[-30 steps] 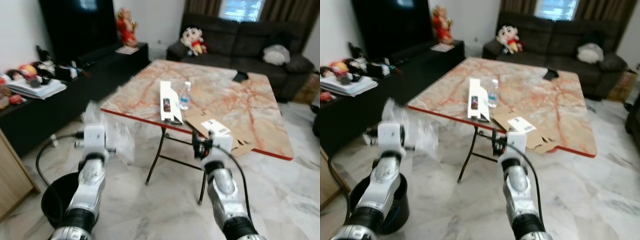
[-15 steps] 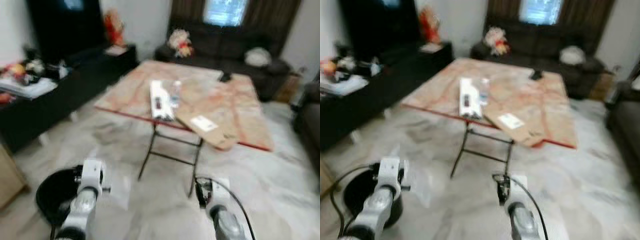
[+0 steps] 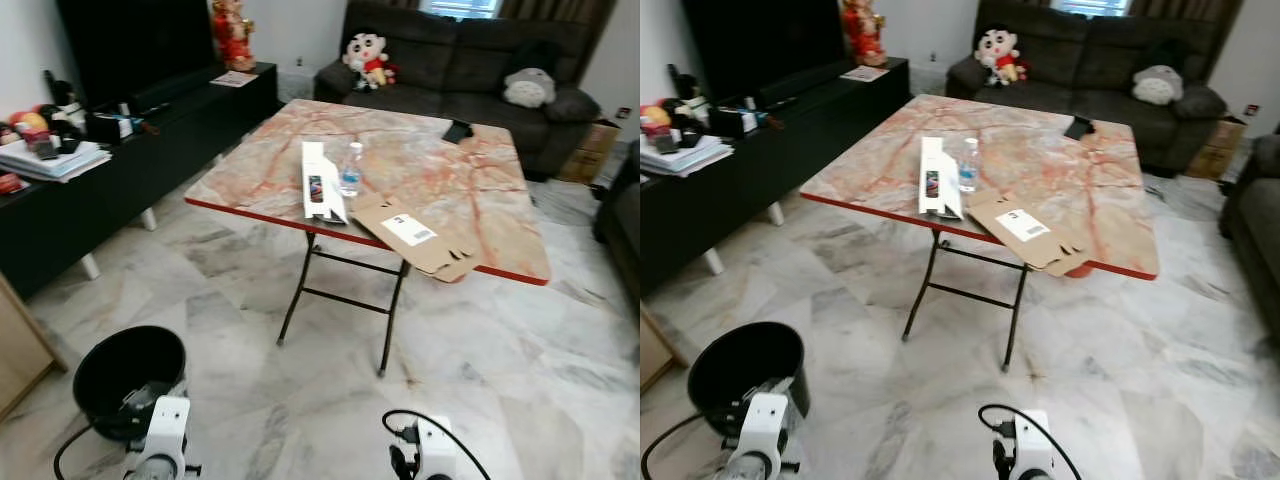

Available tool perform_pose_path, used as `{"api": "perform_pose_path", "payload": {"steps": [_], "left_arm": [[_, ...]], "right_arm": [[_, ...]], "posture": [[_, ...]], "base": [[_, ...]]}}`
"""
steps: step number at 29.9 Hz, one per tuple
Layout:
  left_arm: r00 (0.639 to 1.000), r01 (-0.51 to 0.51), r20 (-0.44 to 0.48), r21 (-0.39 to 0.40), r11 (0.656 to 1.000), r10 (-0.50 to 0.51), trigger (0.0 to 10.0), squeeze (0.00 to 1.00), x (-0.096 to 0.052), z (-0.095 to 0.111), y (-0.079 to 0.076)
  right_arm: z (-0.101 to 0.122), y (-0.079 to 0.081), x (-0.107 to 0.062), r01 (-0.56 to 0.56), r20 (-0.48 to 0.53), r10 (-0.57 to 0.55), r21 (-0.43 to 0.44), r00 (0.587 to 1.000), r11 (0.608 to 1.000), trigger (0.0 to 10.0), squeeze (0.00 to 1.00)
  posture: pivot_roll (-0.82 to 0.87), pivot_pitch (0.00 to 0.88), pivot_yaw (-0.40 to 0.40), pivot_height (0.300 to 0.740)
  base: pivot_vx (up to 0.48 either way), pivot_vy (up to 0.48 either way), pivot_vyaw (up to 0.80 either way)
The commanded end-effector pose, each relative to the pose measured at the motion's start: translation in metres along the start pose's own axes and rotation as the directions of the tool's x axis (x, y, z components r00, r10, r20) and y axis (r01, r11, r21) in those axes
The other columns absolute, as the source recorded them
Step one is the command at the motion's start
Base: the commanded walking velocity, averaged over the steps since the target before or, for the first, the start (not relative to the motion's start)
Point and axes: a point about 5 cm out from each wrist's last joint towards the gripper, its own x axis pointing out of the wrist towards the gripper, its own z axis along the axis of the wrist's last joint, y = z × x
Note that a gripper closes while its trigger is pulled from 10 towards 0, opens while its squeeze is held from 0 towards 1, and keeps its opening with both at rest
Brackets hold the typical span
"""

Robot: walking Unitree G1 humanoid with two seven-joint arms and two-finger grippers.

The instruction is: Picking trash to rubbish bin

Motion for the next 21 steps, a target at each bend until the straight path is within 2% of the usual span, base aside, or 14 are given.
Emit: {"api": "perform_pose_path", "payload": {"steps": [1,21], "left_arm": [[1.0,-0.001,-0.029,0.006,1.0,0.001,10.0,0.0,-0.0019,-0.0082,0.0002],[0.999,0.001,-0.043,-0.006,1.0,-0.001,10.0,0.0,-0.0044,-0.0158,-0.0029]], "right_arm": [[0.0047,-0.0013,0.0011,0.007,0.008,-0.007,-0.003,1.0,1.0,10.0,0.0],[0.0088,-0.0034,0.0018,0.012,0.019,-0.012,-0.028,1.0,1.0,10.0,0.0]], "posture": [[0.15,0.001,-0.072,0.74],[0.14,0.0,-0.072,0.74]], "base": [[0.0,0.0,0.74],[0.0,0.0,0.8]]}}
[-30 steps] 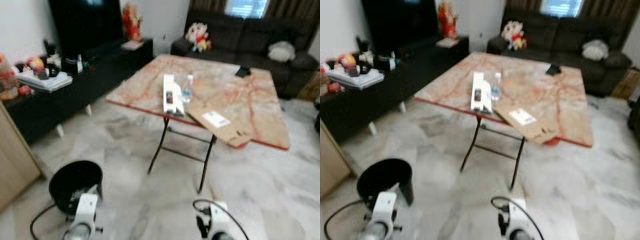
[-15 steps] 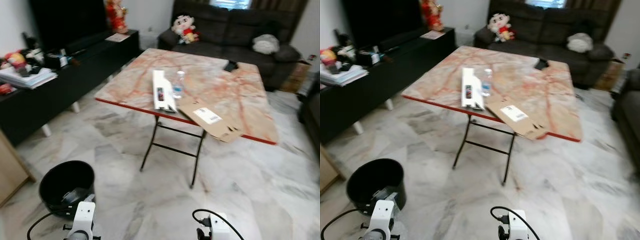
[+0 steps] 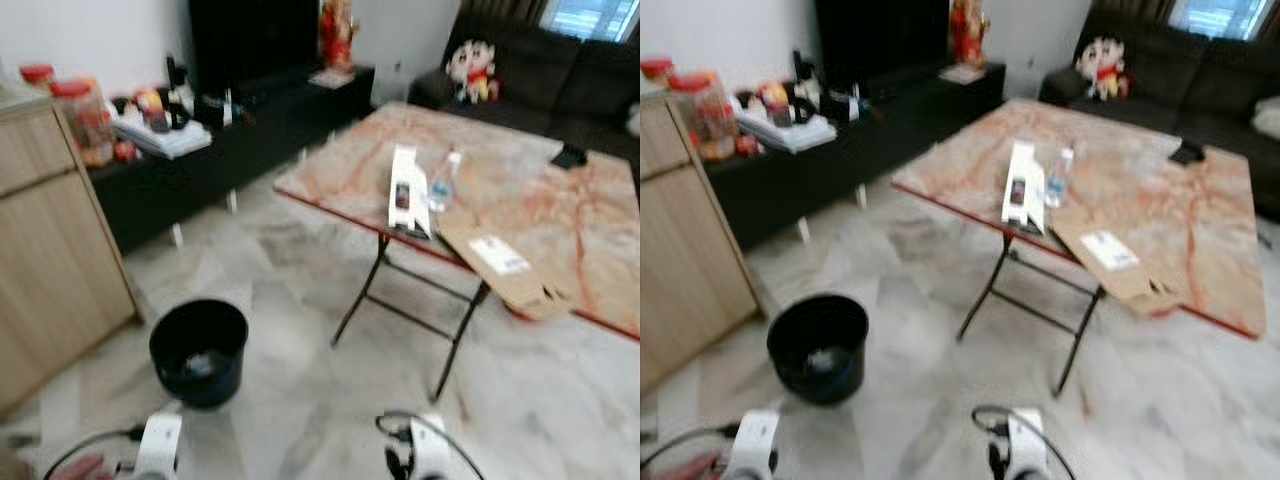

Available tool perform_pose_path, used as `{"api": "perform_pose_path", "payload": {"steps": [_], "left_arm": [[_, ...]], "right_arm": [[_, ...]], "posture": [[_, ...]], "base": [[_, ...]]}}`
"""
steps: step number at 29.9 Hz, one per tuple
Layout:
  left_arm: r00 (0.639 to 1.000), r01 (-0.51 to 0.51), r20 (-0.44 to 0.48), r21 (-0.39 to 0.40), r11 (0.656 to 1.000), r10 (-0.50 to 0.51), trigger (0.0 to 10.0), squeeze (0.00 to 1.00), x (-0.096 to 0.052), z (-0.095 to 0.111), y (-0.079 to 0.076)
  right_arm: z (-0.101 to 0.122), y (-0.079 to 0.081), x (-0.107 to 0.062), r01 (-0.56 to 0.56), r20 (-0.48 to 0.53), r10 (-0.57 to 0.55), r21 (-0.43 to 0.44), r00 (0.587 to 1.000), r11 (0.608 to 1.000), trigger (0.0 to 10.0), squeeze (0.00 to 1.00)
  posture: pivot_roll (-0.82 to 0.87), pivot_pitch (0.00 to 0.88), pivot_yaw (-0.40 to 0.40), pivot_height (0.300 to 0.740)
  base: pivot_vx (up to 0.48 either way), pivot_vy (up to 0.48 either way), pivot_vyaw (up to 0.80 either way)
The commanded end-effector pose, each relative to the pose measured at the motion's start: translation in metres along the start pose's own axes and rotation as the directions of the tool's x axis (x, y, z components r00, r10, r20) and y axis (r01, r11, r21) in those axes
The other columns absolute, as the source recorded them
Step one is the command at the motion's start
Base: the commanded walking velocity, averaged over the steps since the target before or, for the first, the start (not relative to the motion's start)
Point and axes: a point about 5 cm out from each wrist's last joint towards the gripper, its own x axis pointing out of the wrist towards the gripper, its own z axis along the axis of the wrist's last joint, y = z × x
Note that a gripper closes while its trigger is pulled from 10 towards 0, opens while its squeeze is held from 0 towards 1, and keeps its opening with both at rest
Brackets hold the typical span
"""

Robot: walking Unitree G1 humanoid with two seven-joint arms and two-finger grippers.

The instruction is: Picking trash to rubbish bin

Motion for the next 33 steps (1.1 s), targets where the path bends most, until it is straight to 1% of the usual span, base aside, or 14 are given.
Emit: {"api": "perform_pose_path", "payload": {"steps": [1,9,11,14,23,30,33], "left_arm": [[1.0,0.015,-0.009,0.001,1.0,-0.015,10.0,0.0,-0.0009,-0.0032,-0.0067],[1.0,0.015,-0.011,-0.006,1.0,-0.015,10.0,0.0,-0.0014,-0.0044,-0.0083],[1.0,0.015,-0.012,-0.008,1.0,-0.015,10.0,0.0,-0.0013,-0.0043,-0.0087],[1.0,0.016,-0.008,-0.007,1.0,-0.016,10.0,0.0,-0.0012,-0.0037,-0.0094],[1.0,0.02,-0.017,0.003,1.0,-0.019,10.0,0.0,-0.0018,-0.006,-0.0111],[1.0,0.012,-0.016,-0.009,1.0,-0.012,10.0,0.0,-0.0019,-0.0062,-0.0089],[1.0,0.01,-0.017,-0.01,1.0,-0.01,10.0,0.0,-0.002,-0.0066,-0.0083]], "right_arm": [[-0.0013,-0.0088,-0.0015,0.02,0.0,-0.02,-0.002,1.0,1.0,10.0,0.0],[0.0003,-0.0092,-0.0012,0.021,0.007,-0.021,0.001,1.0,1.0,10.0,0.0],[0.003,-0.0098,-0.0008,0.026,0.021,-0.026,0.022,0.999,0.999,10.0,0.0],[0.0052,-0.0099,-0.0004,0.024,0.028,-0.024,0.02,0.999,1.0,10.0,0.0],[0.0041,-0.0113,-0.0007,0.032,0.022,-0.033,0.029,0.999,0.999,10.0,0.0],[0.0029,-0.0104,-0.0009,0.025,0.02,-0.025,0.009,0.999,1.0,10.0,0.0],[0.0036,-0.0099,-0.0008,0.027,0.025,-0.027,0.006,0.999,1.0,10.0,0.0]], "posture": [[0.14,0.0,-0.072,0.74],[0.14,0.0,-0.077,0.74],[0.14,0.0,-0.085,0.74],[0.15,0.0,-0.091,0.74],[0.14,0.007,-0.089,0.74],[0.15,0.012,-0.089,0.74],[0.15,0.012,-0.089,0.74]], "base": [[0.0,0.0,0.8],[0.0,0.0,0.71],[0.0,0.0,0.0],[0.0,0.0,0.0],[0.352,0.0,0.0],[0.385,0.0,0.0],[0.389,0.0,0.62]]}}
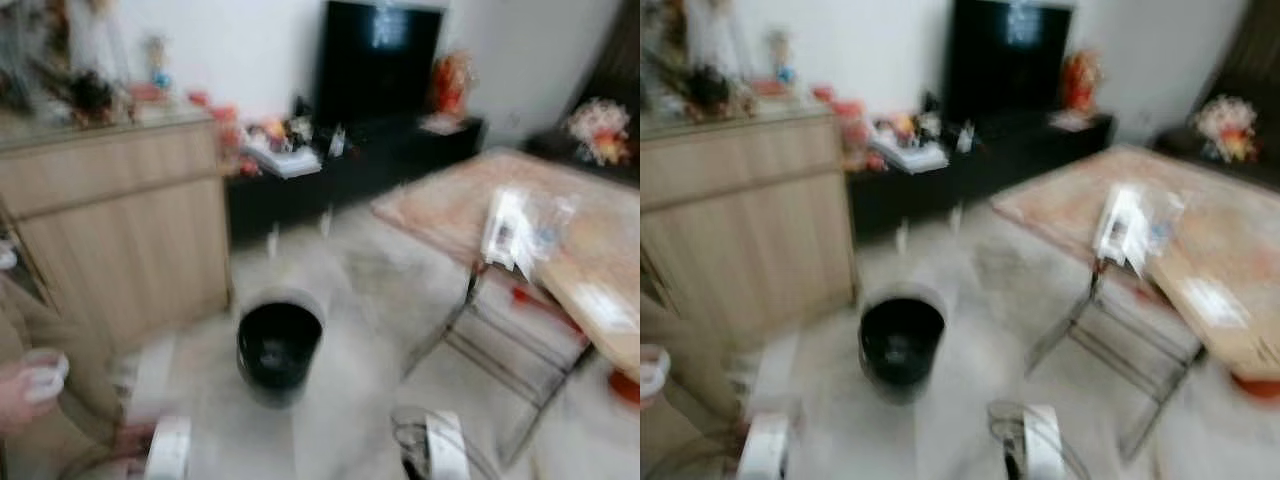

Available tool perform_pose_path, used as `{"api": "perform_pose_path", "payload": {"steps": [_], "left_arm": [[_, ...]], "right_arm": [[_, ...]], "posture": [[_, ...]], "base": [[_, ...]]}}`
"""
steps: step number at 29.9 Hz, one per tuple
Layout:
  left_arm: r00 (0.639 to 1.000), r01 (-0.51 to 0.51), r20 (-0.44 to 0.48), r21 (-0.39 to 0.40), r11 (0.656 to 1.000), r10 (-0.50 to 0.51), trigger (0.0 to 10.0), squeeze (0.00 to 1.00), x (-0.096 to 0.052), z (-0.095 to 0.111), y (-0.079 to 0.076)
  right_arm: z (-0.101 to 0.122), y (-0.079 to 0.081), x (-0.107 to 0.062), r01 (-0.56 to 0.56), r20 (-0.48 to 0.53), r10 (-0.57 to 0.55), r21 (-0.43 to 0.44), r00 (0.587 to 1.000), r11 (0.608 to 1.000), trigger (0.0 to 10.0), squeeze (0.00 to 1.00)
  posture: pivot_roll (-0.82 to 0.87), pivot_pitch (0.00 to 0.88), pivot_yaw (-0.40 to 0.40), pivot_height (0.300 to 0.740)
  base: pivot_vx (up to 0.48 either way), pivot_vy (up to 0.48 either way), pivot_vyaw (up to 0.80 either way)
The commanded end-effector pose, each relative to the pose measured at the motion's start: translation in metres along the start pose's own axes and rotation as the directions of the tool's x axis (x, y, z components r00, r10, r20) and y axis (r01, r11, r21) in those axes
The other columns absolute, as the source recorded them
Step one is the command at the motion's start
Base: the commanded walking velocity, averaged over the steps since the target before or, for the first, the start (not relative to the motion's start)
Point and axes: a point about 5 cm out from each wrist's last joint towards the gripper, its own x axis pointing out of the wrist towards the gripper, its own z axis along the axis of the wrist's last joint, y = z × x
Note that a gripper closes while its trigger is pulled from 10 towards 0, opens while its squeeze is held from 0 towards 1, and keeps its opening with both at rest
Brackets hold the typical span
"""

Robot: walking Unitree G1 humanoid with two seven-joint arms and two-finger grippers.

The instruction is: Picking trash to rubbish bin

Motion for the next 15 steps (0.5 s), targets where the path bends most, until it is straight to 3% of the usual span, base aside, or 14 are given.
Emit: {"api": "perform_pose_path", "payload": {"steps": [1,4,15], "left_arm": [[0.999,0.035,0.038,-0.006,0.999,-0.034,10.0,0.0,0.0029,0.0142,-0.0151],[0.999,0.034,0.039,-0.008,0.999,-0.034,10.0,0.0,0.0029,0.0144,-0.015],[0.999,0.031,0.04,-0.011,0.999,-0.03,10.0,0.0,0.0027,0.0138,-0.0142]], "right_arm": [[0.001,-0.0149,-0.0018,0.041,0.005,-0.041,-0.009,0.999,0.999,10.0,0.0],[0.002,-0.0149,-0.0016,0.042,0.01,-0.042,0.0,0.999,0.999,10.0,0.0],[0.0037,-0.0171,-0.0015,0.048,0.016,-0.048,0.03,0.999,0.998,10.0,0.0]], "posture": [[0.15,0.016,-0.091,0.74],[0.15,0.016,-0.091,0.74],[0.15,0.024,-0.094,0.74]], "base": [[0.386,0.0,0.78],[0.386,0.0,0.68],[0.388,0.0,0.0]]}}
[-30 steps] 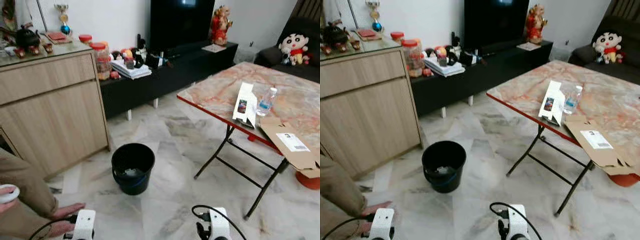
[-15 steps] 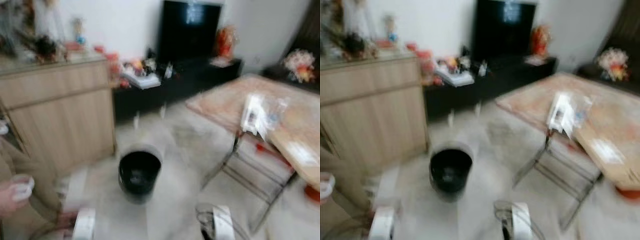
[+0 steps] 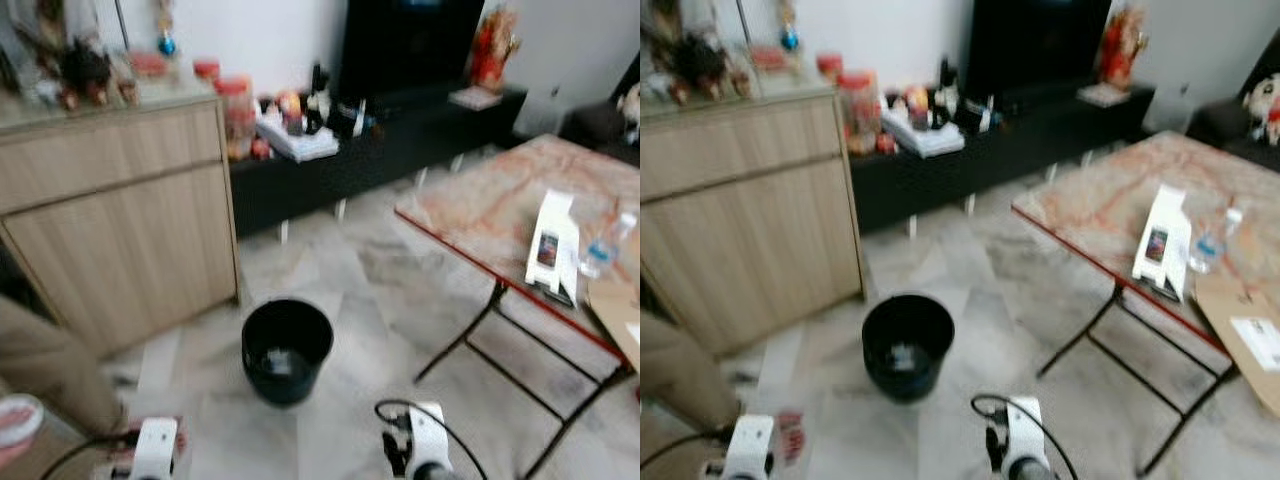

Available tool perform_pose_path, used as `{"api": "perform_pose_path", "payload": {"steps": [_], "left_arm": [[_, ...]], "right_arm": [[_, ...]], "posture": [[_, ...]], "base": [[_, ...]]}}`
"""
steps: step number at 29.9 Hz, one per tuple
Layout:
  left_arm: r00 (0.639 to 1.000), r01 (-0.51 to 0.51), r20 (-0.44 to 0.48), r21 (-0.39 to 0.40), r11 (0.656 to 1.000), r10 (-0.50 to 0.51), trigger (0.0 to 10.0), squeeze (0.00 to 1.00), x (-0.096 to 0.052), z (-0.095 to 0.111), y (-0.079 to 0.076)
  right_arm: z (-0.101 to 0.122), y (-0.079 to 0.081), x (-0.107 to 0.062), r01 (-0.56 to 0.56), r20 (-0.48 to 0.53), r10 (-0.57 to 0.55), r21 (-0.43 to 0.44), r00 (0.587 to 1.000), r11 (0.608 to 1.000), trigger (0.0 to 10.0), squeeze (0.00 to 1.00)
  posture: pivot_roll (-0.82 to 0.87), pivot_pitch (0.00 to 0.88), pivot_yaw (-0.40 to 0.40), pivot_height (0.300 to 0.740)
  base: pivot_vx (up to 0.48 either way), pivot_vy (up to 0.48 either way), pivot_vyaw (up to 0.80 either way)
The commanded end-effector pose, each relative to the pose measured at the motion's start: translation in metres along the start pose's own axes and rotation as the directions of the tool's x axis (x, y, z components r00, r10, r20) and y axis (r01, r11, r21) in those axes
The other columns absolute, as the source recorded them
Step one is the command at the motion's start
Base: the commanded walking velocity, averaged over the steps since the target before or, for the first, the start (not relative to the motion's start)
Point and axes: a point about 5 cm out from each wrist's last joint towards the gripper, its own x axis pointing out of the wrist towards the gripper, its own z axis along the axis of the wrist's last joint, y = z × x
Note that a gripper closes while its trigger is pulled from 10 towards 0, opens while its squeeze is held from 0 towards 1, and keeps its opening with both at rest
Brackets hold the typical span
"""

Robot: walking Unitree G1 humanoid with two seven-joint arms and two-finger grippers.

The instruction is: Picking trash to rubbish bin

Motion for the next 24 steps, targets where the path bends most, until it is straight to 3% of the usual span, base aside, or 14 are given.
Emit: {"api": "perform_pose_path", "payload": {"steps": [1,11,18,24], "left_arm": [[1.0,0.026,-0.015,-0.001,1.0,-0.026,10.0,0.0,-0.001,-0.0032,-0.01],[1.0,0.026,-0.015,0.004,1.0,-0.026,10.0,0.0,-0.0011,-0.0037,-0.0084],[0.999,0.031,-0.009,0.012,0.999,-0.03,10.0,0.0,-0.0008,-0.0024,-0.0083],[0.999,0.034,-0.006,0.017,0.999,-0.034,10.0,0.0,-0.0006,-0.0016,-0.0087]], "right_arm": [[-0.0021,-0.013,-0.0021,0.033,-0.007,-0.033,0.02,0.999,0.999,10.0,0.0],[-0.0025,-0.0127,-0.0021,0.029,-0.014,-0.029,-0.008,0.999,1.0,10.0,0.0],[-0.0021,-0.0132,-0.0022,0.042,-0.006,-0.042,0.004,0.999,0.999,10.0,0.0],[-0.0026,-0.0137,-0.0022,0.043,-0.014,-0.043,0.008,0.999,0.999,10.0,0.0]], "posture": [[0.15,0.024,-0.094,0.74],[0.15,0.024,-0.094,0.74],[0.16,0.028,-0.092,0.74],[0.16,0.022,-0.087,0.74]], "base": [[0.39,0.0,0.0],[0.387,0.0,0.0],[0.385,0.0,0.69],[0.384,0.0,0.0]]}}
